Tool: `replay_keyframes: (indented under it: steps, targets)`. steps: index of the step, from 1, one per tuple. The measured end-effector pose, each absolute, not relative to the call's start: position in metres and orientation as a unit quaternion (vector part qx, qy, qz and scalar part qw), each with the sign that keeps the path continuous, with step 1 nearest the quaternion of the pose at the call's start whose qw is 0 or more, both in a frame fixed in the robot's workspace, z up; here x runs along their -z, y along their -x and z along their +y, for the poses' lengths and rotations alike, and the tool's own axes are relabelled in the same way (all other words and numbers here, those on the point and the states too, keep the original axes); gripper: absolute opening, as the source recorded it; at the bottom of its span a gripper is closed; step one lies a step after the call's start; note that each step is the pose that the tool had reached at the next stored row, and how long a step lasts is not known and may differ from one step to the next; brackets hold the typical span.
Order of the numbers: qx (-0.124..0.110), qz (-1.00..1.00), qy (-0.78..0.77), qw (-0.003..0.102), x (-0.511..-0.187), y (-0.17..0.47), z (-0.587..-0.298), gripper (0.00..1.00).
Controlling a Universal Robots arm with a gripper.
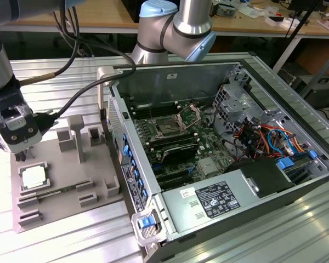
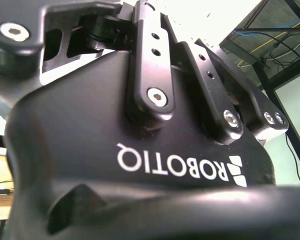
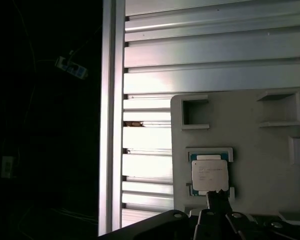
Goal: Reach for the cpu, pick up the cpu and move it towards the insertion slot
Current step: 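Reach for the cpu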
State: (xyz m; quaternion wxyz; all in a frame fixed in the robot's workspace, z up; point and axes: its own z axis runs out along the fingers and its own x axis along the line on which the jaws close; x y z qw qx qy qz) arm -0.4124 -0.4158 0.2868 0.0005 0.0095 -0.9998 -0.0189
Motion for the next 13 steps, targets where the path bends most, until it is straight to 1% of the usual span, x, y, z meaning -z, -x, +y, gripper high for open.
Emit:
replay_keyframes:
  steps: [13]
  targets:
    - [0.019, -1.0, -0.01, 0.0, -0.2834, 0.4124, -0.4158, 0.11]
